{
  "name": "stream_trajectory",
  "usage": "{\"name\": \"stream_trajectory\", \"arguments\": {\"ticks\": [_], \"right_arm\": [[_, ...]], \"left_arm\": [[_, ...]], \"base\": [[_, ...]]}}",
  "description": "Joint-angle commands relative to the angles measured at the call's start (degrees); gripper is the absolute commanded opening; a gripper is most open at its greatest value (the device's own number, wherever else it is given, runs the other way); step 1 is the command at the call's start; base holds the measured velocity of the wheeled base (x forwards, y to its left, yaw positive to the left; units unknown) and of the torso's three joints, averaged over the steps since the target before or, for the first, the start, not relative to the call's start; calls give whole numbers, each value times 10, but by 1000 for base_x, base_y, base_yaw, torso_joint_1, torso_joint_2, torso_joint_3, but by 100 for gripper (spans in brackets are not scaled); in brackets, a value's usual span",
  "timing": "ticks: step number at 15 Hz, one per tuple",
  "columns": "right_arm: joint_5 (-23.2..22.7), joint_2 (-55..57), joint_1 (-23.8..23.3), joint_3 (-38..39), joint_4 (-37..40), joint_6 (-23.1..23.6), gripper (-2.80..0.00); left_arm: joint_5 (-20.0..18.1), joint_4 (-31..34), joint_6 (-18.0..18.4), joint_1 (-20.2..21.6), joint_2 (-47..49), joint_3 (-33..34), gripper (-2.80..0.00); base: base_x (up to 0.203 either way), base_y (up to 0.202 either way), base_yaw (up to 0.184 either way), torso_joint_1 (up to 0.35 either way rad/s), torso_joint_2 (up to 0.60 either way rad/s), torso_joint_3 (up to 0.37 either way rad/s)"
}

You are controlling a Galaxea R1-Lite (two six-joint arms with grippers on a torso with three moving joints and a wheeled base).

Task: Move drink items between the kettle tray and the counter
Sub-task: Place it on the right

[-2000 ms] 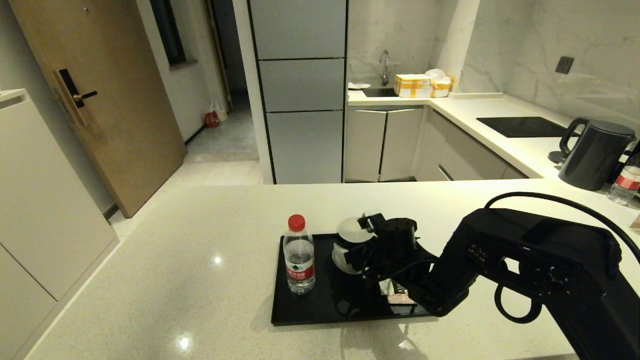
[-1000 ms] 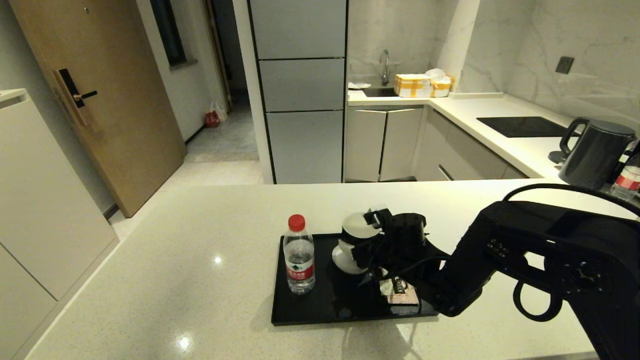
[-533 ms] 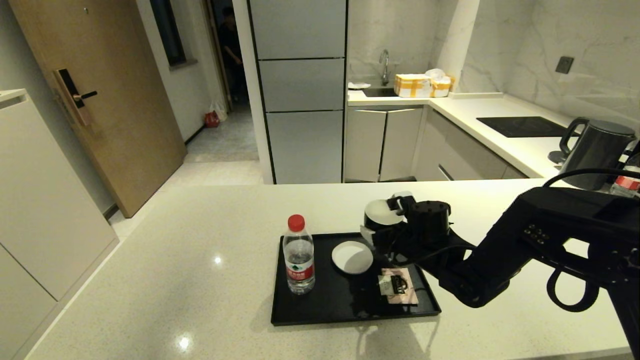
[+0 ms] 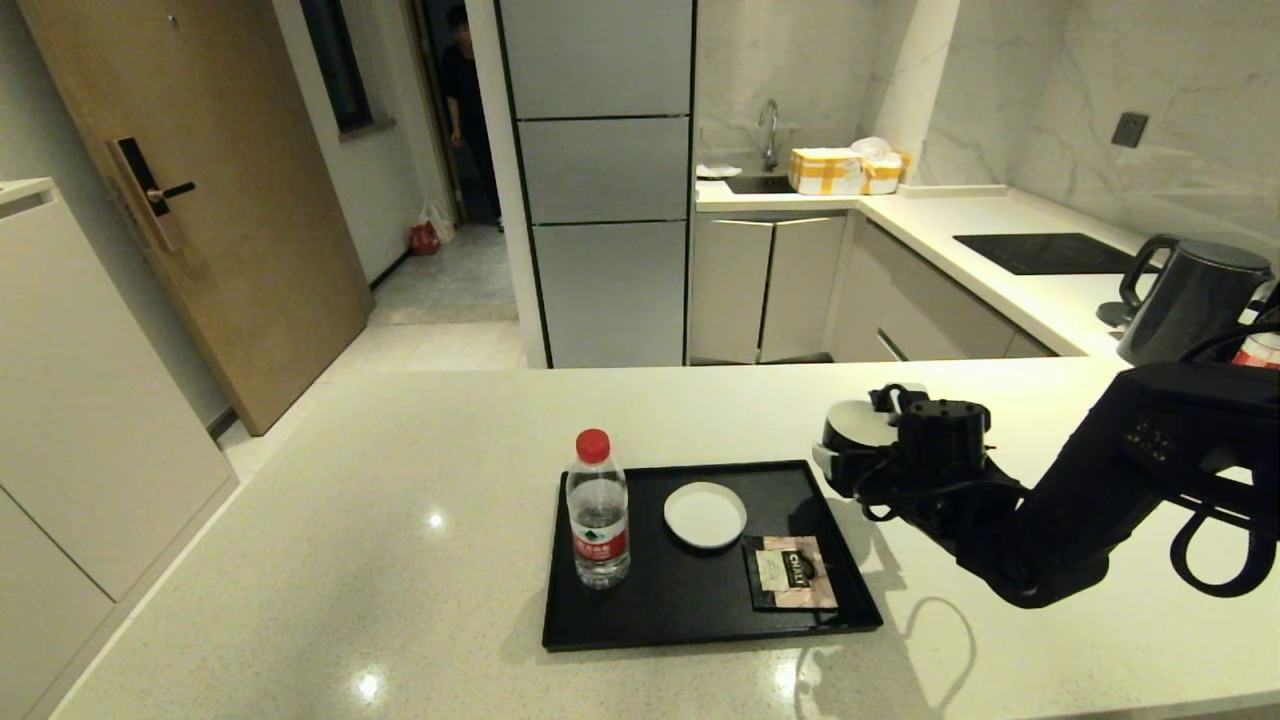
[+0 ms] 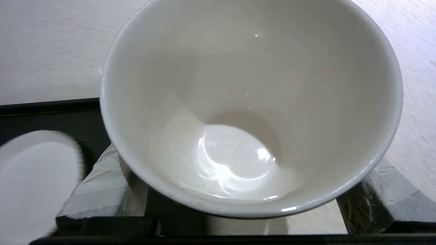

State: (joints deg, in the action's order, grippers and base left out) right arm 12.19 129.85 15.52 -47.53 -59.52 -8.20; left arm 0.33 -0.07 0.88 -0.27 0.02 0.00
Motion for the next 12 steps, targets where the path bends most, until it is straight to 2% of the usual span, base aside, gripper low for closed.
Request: {"name": "stream_trajectory", "arguments": {"ticks": [1, 4, 6, 12], "right_arm": [[2, -2, -32, 29, -28, -9, -280], [2, 23, -57, 66, -85, -5, -280], [1, 29, -77, 71, -93, -3, -280], [1, 63, -80, 83, -102, 5, -280]], "left_arm": [[0, 0, 0, 0, -1, 1, -280], [0, 0, 0, 0, -1, 1, -280], [0, 0, 0, 0, -1, 1, -280], [0, 0, 0, 0, -1, 1, -280]], "base": [[0, 0, 0, 0, 0, 0], [0, 0, 0, 0, 0, 0], [0, 0, 0, 0, 0, 0], [0, 0, 0, 0, 0, 0]]}}
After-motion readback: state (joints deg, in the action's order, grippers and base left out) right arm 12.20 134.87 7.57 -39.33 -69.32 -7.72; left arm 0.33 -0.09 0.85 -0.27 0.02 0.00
